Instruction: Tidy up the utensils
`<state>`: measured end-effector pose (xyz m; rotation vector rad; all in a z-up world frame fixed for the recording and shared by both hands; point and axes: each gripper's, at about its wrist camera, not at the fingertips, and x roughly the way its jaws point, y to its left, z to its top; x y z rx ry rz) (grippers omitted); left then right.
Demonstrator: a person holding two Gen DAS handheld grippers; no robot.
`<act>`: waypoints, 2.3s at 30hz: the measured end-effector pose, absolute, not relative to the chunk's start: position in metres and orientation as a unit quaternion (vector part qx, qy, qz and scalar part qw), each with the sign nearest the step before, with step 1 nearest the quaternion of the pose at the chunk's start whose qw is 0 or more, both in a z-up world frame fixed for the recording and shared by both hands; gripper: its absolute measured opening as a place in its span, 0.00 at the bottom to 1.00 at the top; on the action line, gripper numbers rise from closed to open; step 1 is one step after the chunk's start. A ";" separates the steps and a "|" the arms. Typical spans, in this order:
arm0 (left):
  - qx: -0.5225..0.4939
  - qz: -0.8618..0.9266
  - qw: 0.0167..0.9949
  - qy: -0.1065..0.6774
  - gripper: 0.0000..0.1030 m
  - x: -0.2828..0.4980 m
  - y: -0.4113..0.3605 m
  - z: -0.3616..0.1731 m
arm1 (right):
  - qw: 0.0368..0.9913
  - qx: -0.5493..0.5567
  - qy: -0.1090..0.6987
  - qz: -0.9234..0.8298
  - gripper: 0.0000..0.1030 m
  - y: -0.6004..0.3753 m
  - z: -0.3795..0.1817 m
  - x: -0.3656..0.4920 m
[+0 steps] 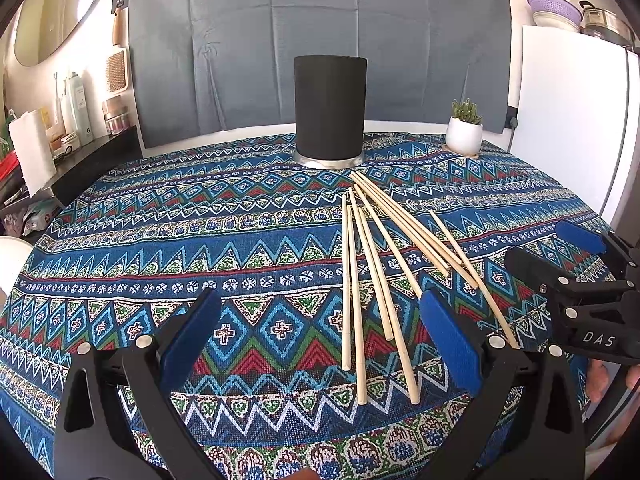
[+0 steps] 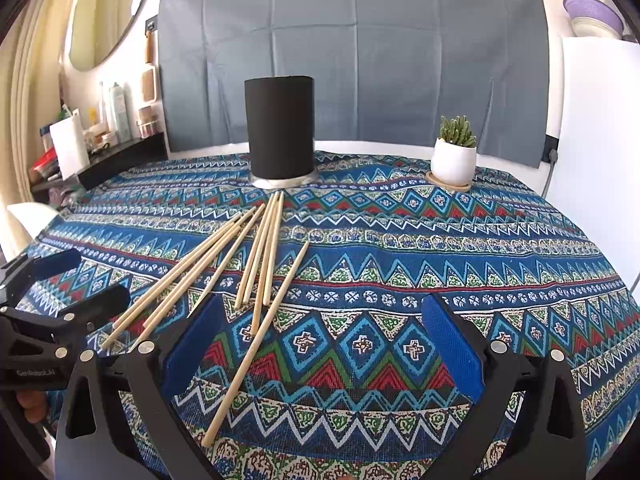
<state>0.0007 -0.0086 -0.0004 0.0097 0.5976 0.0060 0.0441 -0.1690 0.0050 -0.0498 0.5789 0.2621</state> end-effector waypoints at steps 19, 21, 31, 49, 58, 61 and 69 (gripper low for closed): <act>-0.004 -0.001 0.955 0.297 0.94 0.002 -0.005 -0.002 | 0.948 -0.030 0.290 0.128 0.92 -0.167 0.003 0.046; -0.004 -0.001 0.955 0.297 0.94 0.002 -0.005 -0.002 | 0.948 -0.030 0.290 0.128 0.92 -0.167 0.003 0.046; 0.001 -0.003 0.952 0.305 0.94 0.005 -0.007 -0.003 | 0.947 -0.029 0.291 0.130 0.92 -0.168 0.003 0.046; 0.032 -0.004 0.919 0.394 0.94 0.041 0.007 0.002 | 0.918 -0.054 0.374 0.124 0.92 -0.171 -0.001 0.081; 0.032 -0.018 0.890 0.454 0.94 0.074 0.024 0.003 | 0.894 -0.086 0.426 0.110 0.92 -0.170 -0.004 0.121; 0.047 -0.018 0.880 0.472 0.94 0.087 0.027 0.003 | 0.884 -0.096 0.444 0.110 0.92 -0.167 -0.006 0.134; 0.060 -0.047 0.854 0.515 0.94 0.119 0.022 -0.008 | 0.871 -0.140 0.458 0.105 0.92 -0.149 -0.014 0.148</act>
